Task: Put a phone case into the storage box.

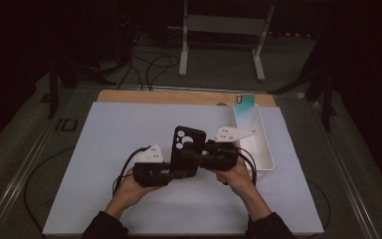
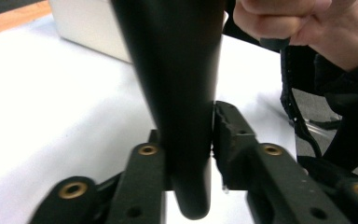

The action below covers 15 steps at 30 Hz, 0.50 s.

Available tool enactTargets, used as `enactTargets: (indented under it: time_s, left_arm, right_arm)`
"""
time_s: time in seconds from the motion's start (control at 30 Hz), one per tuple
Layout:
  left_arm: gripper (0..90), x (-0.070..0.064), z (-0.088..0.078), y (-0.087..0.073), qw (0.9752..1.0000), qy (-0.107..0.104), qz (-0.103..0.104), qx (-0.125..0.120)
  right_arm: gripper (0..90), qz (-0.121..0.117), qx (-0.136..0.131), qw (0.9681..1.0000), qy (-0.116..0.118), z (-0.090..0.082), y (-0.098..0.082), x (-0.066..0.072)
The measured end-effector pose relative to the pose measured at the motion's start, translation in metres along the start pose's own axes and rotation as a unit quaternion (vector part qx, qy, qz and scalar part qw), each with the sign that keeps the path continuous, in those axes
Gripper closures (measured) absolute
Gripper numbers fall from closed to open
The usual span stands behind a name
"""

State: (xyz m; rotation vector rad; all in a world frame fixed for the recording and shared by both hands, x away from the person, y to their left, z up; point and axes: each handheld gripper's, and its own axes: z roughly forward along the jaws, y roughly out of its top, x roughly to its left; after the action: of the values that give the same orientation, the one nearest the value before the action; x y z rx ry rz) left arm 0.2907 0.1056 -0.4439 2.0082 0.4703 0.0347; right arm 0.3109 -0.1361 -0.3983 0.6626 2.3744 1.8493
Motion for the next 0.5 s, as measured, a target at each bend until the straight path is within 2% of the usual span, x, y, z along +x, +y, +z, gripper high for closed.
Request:
enactTargets:
  time_s: [0.03, 0.1, 0.13, 0.27, 0.4, 0.47, 0.5]
  left_arm:
    - [81.0, 0.0003, -0.0003, -0.0003, 1.0000, 0.004, -0.001, 0.001]
    - [82.3, 0.0004, 0.0002, -0.0005, 1.0000, 0.008, -0.002, 0.003]
    - [83.0, -0.0006, 0.0009, -0.0005, 0.9998, 0.019, 0.001, 0.005]
    - [84.4, -0.0015, 0.0019, -0.0012, 0.9993, 0.037, 0.003, 0.003]
    - [84.7, -0.0020, 0.0011, -0.0015, 0.9991, 0.043, 0.003, 0.000]
    - [85.0, -0.0026, 0.0006, -0.0012, 0.9989, 0.046, 0.005, -0.003]
    - [85.0, -0.0030, 0.0006, -0.0012, 0.9989, 0.047, 0.007, -0.002]
  right_arm:
    - [56.9, -0.003, 0.001, 1.0000, -0.007, 0.0002, 0.0002, 0.0005]
    - [55.6, -0.005, 0.002, 0.9999, -0.011, 0.0006, 0.0005, 0.0012]
    - [53.0, -0.006, 0.001, 0.9999, -0.012, 0.0009, 0.0007, 0.0018]
    - [45.7, -0.001, -0.002, 0.9999, -0.014, 0.0035, 0.0019, 0.0031]
    - [40.0, 0.001, 0.003, 0.9999, -0.013, 0.0058, 0.0029, 0.0044]
    - [35.5, -0.002, 0.009, 0.9998, -0.020, 0.0067, 0.0034, 0.0057]
    - [34.1, -0.003, 0.014, 0.9994, -0.031, 0.0075, 0.0034, 0.0070]
